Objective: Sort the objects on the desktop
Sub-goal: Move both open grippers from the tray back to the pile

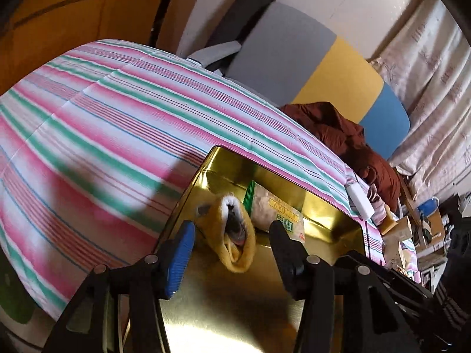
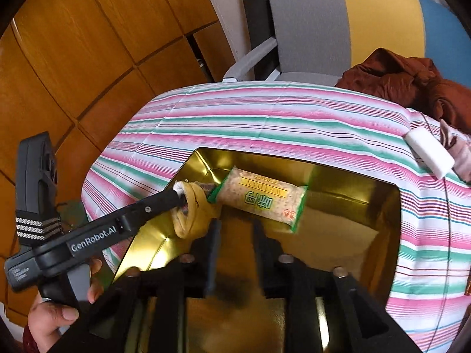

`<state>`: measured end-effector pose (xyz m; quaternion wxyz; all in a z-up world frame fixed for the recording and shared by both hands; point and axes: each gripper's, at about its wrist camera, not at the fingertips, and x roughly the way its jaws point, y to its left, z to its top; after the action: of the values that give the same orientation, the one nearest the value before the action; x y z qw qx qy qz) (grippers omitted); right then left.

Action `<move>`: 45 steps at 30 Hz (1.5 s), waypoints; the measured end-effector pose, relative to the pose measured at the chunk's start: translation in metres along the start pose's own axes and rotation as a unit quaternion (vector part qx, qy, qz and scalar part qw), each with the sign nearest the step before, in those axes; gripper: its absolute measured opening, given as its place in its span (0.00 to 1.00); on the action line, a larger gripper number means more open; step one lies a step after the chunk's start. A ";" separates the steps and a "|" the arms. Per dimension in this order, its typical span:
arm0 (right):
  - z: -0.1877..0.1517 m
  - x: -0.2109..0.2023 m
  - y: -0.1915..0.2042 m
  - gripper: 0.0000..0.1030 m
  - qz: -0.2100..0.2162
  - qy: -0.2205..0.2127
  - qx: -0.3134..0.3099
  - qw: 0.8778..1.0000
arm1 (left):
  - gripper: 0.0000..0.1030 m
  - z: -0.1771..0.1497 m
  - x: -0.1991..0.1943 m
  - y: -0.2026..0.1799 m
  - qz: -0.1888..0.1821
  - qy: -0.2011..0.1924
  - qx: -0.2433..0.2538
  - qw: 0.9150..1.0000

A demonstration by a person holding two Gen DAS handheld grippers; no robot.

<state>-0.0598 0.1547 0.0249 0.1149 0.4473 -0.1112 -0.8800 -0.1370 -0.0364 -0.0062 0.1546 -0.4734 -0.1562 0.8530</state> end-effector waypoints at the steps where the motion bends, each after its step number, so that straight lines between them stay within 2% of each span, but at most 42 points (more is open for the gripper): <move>1: -0.001 -0.005 0.000 0.49 -0.002 -0.006 -0.002 1.000 | 0.52 -0.004 -0.003 -0.002 0.005 -0.002 0.000 1.000; 4: -0.003 -0.018 0.001 0.57 -0.012 -0.023 -0.015 1.000 | 0.52 -0.016 -0.007 -0.010 0.008 -0.002 0.003 1.000; 7: -0.009 -0.031 -0.002 0.72 -0.020 -0.036 -0.025 0.999 | 0.52 -0.028 -0.006 -0.022 0.003 0.008 0.012 1.000; 11: -0.017 -0.046 -0.013 0.73 -0.023 -0.042 -0.024 0.999 | 0.52 -0.043 -0.004 -0.037 0.001 0.024 0.025 0.999; 15: -0.030 -0.064 -0.037 0.74 -0.047 -0.043 -0.023 0.998 | 0.52 -0.059 -0.009 -0.058 -0.014 0.028 0.049 0.998; 21: -0.044 -0.100 -0.112 0.77 -0.143 -0.040 -0.004 0.989 | 0.52 -0.078 -0.015 -0.104 -0.048 0.029 0.101 0.993; 23: -0.044 -0.115 -0.149 0.78 -0.188 -0.039 0.011 0.981 | 0.52 -0.087 -0.015 -0.124 -0.067 0.032 0.127 0.989; 26: -0.042 -0.133 -0.211 0.80 -0.266 -0.024 0.034 0.963 | 0.52 -0.099 -0.012 -0.152 -0.090 0.038 0.157 0.983; 28: -0.041 -0.139 -0.245 0.76 -0.287 -0.007 0.058 0.956 | 0.52 -0.107 -0.010 -0.169 -0.103 0.047 0.170 0.979; 30: -0.043 -0.139 -0.278 0.48 -0.301 0.025 0.087 0.949 | 0.52 -0.114 -0.009 -0.180 -0.109 0.055 0.176 0.977; 31: -0.045 -0.140 -0.296 0.44 -0.305 0.035 0.108 0.945 | 0.52 -0.119 -0.009 -0.185 -0.112 0.061 0.179 0.976; 33: -0.051 -0.143 -0.324 0.45 -0.304 0.043 0.145 0.940 | 0.52 -0.124 -0.007 -0.191 -0.114 0.068 0.181 0.974; 36: -0.056 -0.149 -0.340 0.45 -0.297 0.034 0.168 0.939 | 0.52 -0.130 -0.004 -0.197 -0.107 0.076 0.188 0.973; 39: -0.056 -0.148 -0.343 0.45 -0.244 0.027 0.195 0.950 | 0.52 -0.132 -0.001 -0.201 -0.104 0.083 0.188 0.973; 41: -0.057 -0.144 -0.339 0.47 -0.180 0.028 0.219 0.958 | 0.52 -0.133 0.000 -0.204 -0.107 0.084 0.186 0.973; 42: -0.057 -0.137 -0.334 0.55 -0.159 0.044 0.225 0.960 | 0.52 -0.133 0.000 -0.204 -0.107 0.085 0.185 0.973; 44: -0.056 -0.126 -0.320 0.55 -0.142 0.046 0.201 0.968 | 0.52 -0.134 0.001 -0.209 -0.106 0.086 0.187 0.973; 45: -0.054 -0.119 -0.309 0.56 -0.114 0.047 0.174 0.977 | 0.52 -0.135 0.002 -0.212 -0.108 0.087 0.190 0.972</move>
<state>0.0206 0.4784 -0.0080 -0.0603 0.5113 -0.2057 -0.8322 0.0022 0.1724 0.0120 0.3458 -0.4883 -0.0267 0.8008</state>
